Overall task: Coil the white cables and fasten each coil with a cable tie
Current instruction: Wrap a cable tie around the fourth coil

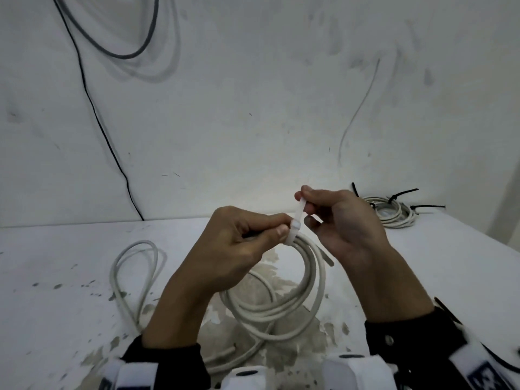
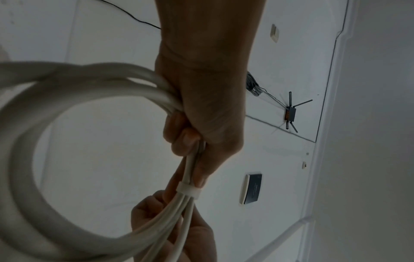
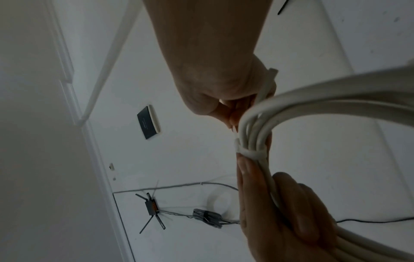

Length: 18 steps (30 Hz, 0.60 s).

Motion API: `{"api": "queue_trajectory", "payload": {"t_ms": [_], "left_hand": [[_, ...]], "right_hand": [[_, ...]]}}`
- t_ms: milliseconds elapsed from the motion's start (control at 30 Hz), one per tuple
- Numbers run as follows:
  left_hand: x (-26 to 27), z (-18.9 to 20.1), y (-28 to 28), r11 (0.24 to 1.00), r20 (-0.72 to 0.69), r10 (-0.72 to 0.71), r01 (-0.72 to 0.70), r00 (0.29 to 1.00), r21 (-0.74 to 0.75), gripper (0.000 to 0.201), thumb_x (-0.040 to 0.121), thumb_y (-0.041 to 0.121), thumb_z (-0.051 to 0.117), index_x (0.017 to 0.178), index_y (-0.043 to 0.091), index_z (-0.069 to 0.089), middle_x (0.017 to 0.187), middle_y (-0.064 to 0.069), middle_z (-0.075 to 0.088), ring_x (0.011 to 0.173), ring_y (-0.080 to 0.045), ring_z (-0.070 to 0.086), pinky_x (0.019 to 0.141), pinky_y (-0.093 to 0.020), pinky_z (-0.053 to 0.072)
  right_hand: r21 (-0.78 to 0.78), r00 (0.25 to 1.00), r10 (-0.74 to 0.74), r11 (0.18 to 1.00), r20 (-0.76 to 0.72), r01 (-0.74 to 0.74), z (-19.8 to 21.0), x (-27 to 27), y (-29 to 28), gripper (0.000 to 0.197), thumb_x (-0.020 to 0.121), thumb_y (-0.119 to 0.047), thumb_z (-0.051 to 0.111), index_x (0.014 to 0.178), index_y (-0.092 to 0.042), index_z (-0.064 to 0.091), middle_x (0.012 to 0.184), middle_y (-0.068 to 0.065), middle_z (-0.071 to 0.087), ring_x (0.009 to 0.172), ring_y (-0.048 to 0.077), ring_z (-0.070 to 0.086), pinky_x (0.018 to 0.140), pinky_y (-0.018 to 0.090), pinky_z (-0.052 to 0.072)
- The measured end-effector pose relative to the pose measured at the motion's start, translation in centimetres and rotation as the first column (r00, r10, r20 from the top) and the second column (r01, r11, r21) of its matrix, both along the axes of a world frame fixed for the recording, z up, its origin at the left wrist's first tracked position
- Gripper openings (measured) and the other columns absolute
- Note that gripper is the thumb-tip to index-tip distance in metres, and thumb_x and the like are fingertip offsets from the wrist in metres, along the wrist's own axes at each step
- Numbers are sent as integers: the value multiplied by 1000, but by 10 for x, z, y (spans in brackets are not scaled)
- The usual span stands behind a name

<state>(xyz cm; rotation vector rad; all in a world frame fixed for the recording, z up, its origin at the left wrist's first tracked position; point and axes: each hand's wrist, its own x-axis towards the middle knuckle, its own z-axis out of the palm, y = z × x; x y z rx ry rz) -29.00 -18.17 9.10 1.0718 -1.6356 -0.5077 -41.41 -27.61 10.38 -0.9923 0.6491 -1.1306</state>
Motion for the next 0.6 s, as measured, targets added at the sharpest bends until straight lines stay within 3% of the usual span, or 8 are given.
{"api": "queue_trajectory", "payload": {"t_ms": [100, 200, 267, 333, 433, 500, 600], "left_hand": [[-2, -2, -3, 1000, 23, -8, 8, 1000, 23, 25, 87, -8, 54, 110, -11, 61, 84, 19, 49, 40, 17, 46, 47, 4, 31], [-4, -2, -4, 998, 48, -13, 10, 999, 66, 23, 88, -7, 53, 109, -9, 63, 66, 23, 65, 38, 14, 45, 45, 2, 31], [-3, -4, -5, 996, 29, 14, -17, 999, 88, 21, 89, -5, 53, 104, -7, 67, 49, 28, 63, 37, 11, 45, 44, 1, 30], [3, -9, -9, 994, -37, 74, -70, 997, 89, 19, 89, -1, 55, 96, -1, 73, 40, 19, 54, 33, 3, 37, 41, -5, 28], [8, -12, -15, 980, -119, 201, -198, 972, 34, 18, 88, 2, 58, 93, 7, 74, 37, 10, 44, 32, 0, 33, 39, -9, 27], [10, -10, -16, 959, -200, 279, -285, 939, -1, 17, 87, 2, 58, 93, 7, 73, 35, 10, 44, 31, 1, 37, 39, -8, 29], [16, -8, -16, 958, -435, 267, -286, 860, 23, 17, 85, 2, 59, 83, 11, 73, 37, 8, 45, 30, -5, 27, 36, -13, 23]], "right_hand": [[128, 987, -49, 991, 156, 29, -4, 2, -7, 16, 78, 11, 58, 65, 1, 59, 56, 11, 63, 39, 7, 49, 44, 15, 41], [169, 981, -59, 985, 185, 27, -11, 5, -11, 16, 78, 13, 55, 66, 3, 57, 59, 13, 59, 36, 7, 46, 48, 16, 39], [167, 985, -46, 986, 164, 19, -15, 8, -12, 14, 80, 9, 57, 68, 2, 58, 61, 11, 58, 40, 7, 45, 54, 20, 39], [82, 998, -35, 996, 50, 31, -18, 9, -9, 18, 87, -4, 59, 70, -2, 63, 60, 5, 59, 53, 12, 53, 60, 26, 45], [-212, 934, -26, 976, -356, -53, -15, 12, 4, 36, 97, -33, 45, 81, -11, 70, 78, 6, 67, 72, 20, 67, 67, 35, 52], [-336, 853, -25, 925, -521, -178, -13, 19, 16, 49, 97, -45, 32, 89, -13, 68, 78, 5, 68, 68, 21, 70, 65, 35, 54], [-396, 869, -7, 892, -494, -218, -15, 31, 30, 57, 94, -52, 30, 77, -7, 61, 53, 6, 50, 41, 20, 56, 40, 24, 44]]}}
